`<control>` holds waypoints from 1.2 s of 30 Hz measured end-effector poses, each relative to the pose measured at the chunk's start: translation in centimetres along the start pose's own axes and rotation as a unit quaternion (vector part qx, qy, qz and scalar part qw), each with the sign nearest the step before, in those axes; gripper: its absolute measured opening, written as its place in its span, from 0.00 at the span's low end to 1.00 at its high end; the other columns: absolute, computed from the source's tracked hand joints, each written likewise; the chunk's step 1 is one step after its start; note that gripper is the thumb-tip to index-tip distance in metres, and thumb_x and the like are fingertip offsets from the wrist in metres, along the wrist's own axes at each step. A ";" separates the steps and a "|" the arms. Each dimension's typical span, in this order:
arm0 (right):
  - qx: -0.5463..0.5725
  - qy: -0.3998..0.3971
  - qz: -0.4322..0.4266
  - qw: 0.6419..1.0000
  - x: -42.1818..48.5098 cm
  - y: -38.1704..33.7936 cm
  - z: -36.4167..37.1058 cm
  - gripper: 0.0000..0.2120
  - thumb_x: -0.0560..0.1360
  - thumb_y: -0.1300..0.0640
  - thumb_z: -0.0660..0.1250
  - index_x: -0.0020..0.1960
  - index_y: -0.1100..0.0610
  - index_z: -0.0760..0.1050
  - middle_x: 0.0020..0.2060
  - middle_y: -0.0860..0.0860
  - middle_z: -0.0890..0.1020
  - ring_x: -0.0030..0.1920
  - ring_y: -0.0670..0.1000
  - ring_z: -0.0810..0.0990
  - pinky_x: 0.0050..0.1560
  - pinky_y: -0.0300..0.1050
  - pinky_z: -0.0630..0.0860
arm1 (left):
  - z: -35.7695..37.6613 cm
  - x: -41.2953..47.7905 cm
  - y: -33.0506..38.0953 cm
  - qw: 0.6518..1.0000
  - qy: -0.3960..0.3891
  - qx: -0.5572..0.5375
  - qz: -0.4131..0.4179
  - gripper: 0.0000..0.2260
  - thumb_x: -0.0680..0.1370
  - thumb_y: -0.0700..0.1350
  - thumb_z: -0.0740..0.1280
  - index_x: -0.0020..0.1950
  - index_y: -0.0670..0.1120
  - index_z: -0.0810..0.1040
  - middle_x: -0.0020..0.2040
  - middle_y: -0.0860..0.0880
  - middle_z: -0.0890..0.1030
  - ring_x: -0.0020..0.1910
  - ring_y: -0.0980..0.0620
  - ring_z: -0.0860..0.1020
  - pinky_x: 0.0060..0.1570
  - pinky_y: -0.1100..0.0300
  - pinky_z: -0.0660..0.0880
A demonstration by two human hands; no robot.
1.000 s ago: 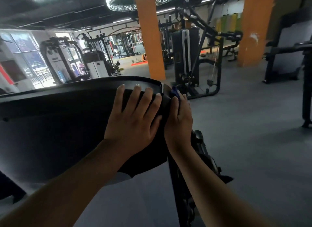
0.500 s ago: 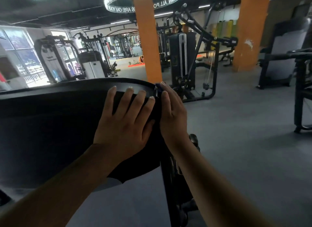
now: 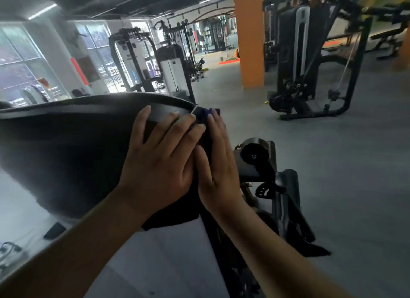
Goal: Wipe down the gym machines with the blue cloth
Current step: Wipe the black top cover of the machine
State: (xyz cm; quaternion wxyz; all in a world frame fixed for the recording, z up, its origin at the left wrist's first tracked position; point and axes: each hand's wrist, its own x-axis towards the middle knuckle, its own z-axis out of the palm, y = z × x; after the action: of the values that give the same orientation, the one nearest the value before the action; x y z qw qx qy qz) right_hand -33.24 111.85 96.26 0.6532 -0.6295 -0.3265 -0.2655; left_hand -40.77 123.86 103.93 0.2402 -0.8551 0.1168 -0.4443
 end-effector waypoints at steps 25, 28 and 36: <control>0.032 -0.007 0.155 0.987 -0.8 0.9 -0.1 0.37 0.86 0.33 0.53 0.89 0.47 0.48 0.88 0.44 0.55 0.86 0.41 0.54 0.84 0.56 0.61 | 0.1 0.2 1.9 0.999 -0.026 0.029 -0.032 0.19 0.88 0.49 0.61 0.77 0.47 0.79 0.78 0.46 0.77 0.79 0.39 0.72 0.79 0.24 0.53; -0.008 -0.028 0.116 0.993 -5.0 0.1 0.1 0.35 0.88 0.38 0.52 0.89 0.48 0.45 0.88 0.44 0.48 0.87 0.43 0.46 0.86 0.59 0.55 | 0.4 -0.1 1.6 0.999 -0.028 0.033 -0.028 0.20 0.87 0.48 0.62 0.77 0.47 0.78 0.78 0.45 0.76 0.79 0.37 0.72 0.79 0.23 0.53; 0.038 -0.006 0.172 0.984 -0.5 0.7 0.2 0.35 0.87 0.34 0.50 0.89 0.46 0.48 0.87 0.43 0.55 0.86 0.40 0.52 0.85 0.58 0.59 | 0.6 -0.3 1.8 0.999 0.002 0.017 -0.033 0.18 0.88 0.48 0.63 0.76 0.45 0.80 0.77 0.44 0.78 0.78 0.36 0.74 0.78 0.23 0.55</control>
State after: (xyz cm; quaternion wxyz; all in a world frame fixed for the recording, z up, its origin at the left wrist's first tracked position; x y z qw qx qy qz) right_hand -33.04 112.11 95.42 0.7108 -0.6524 -0.2270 -0.1327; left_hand -40.37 122.62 102.51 0.2396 -0.8535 0.0819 -0.4554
